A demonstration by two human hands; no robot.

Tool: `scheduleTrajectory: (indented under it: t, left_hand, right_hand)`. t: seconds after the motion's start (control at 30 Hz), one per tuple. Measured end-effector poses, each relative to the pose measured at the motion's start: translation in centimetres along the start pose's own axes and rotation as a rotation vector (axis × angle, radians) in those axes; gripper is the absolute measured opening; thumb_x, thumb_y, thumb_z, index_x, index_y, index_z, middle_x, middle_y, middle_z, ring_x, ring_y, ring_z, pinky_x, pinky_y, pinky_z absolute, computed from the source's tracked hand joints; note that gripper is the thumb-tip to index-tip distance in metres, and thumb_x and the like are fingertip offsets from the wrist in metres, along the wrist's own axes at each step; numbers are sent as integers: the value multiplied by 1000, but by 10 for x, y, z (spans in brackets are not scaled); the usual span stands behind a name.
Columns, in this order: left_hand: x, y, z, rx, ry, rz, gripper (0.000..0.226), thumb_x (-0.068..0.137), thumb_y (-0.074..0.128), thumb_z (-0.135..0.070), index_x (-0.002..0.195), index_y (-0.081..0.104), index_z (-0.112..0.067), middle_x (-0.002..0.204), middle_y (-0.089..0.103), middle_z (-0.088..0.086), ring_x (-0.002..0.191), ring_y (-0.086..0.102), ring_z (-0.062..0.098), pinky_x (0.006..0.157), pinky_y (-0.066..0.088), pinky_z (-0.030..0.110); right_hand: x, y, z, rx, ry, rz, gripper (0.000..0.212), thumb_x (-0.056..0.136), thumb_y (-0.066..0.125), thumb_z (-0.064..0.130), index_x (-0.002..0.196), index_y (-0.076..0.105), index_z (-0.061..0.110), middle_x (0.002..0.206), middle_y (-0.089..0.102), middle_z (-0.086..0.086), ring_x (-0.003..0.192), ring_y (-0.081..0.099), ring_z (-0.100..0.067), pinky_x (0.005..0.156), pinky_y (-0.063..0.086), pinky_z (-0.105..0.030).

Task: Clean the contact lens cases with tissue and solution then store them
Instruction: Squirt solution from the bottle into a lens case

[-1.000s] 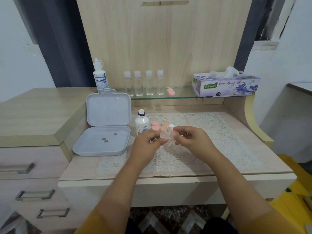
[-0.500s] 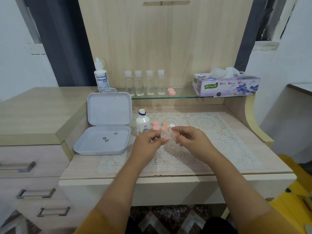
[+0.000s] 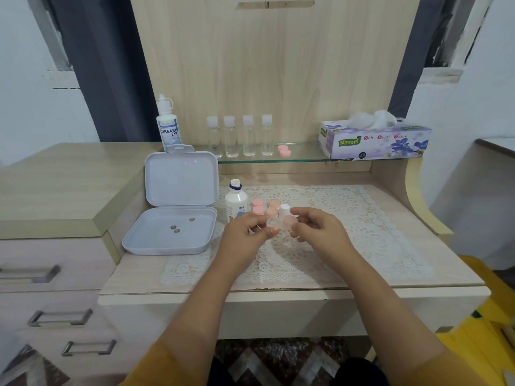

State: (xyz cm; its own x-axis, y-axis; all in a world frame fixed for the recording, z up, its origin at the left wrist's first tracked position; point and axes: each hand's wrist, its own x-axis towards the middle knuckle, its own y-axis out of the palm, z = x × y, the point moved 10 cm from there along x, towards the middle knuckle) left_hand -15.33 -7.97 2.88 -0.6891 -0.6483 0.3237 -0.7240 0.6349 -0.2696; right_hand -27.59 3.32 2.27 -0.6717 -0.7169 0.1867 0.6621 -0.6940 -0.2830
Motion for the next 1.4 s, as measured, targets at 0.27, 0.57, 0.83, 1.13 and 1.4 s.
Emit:
scheduleTrajectory:
  t: [0.27, 0.57, 0.83, 1.13, 1.4]
  left_hand:
    - [0, 0, -3, -25, 10, -1, 20, 80, 74, -15, 86, 73, -33, 81, 64, -14, 64, 47, -4, 65, 38, 8]
    - [0, -1, -1, -19, -2, -8, 17, 80, 74, -17, 86, 73, -33, 85, 66, -11, 65, 47, -1, 67, 42, 12]
    - [0, -1, 0, -31, -3, -11, 20, 80, 74, -16, 86, 73, -35, 77, 63, -18, 65, 47, -3, 67, 40, 10]
    - [-1, -1, -1, -38, -5, -7, 21, 80, 74, -16, 83, 72, -37, 80, 64, -16, 66, 48, -1, 70, 42, 18]
    - [-1, -1, -1, -24, 4, -5, 22, 81, 74, -17, 83, 71, -39, 82, 64, -12, 66, 49, 0, 71, 43, 19]
  right_hand:
    - [0, -3, -1, 15, -5, -39, 25, 78, 79, 27, 98, 65, 24, 94, 68, -3, 84, 67, -16, 77, 56, -28]
    - [-1, -3, -1, 20, -3, -36, 14, 83, 73, 23, 96, 69, 22, 93, 70, 1, 87, 67, -13, 79, 55, -26]
    - [-1, -2, -4, 37, 0, -44, 24, 84, 69, 20, 106, 65, 30, 96, 68, -2, 89, 67, -15, 86, 56, -34]
    - [-3, -4, -2, 43, -4, -68, 23, 80, 77, 25, 98, 63, 23, 95, 67, -3, 87, 65, -16, 78, 55, -27]
    - [-3, 1, 0, -11, -34, -37, 23, 87, 69, 26, 110, 69, 26, 95, 68, 5, 85, 63, -10, 81, 51, -25]
